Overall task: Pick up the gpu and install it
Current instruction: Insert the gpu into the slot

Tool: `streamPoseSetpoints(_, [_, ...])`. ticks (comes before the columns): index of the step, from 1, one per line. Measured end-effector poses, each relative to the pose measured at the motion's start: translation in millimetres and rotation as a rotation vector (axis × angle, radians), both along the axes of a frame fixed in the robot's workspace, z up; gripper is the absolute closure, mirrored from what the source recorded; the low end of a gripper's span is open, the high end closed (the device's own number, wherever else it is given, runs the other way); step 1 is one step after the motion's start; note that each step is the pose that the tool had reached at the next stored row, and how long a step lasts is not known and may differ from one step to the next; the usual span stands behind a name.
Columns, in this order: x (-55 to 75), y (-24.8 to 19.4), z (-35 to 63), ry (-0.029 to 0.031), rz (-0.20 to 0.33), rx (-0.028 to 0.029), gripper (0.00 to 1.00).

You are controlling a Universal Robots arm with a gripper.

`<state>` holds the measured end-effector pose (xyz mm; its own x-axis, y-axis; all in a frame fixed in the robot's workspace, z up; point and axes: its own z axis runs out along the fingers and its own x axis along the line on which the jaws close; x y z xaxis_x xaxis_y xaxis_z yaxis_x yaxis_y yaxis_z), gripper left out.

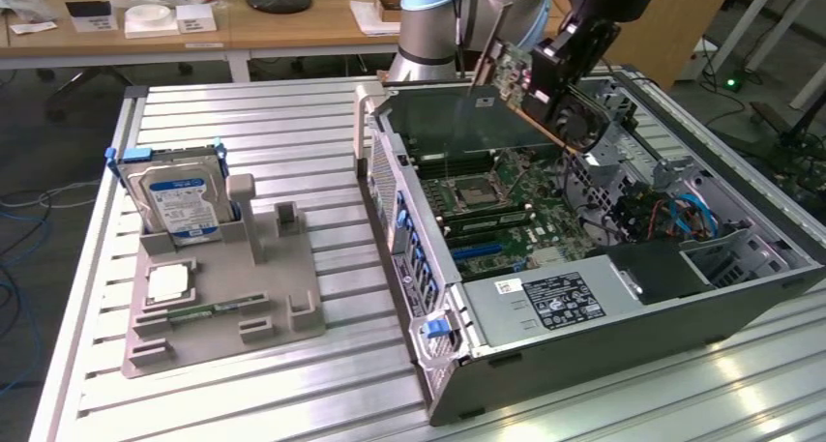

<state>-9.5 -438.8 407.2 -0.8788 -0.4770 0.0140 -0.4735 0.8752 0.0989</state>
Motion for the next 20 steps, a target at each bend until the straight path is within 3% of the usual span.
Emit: streamPoseSetpoints(20, [0.0, -0.6, 0.0, 0.0, 0.171, -0.0001, 0.72])
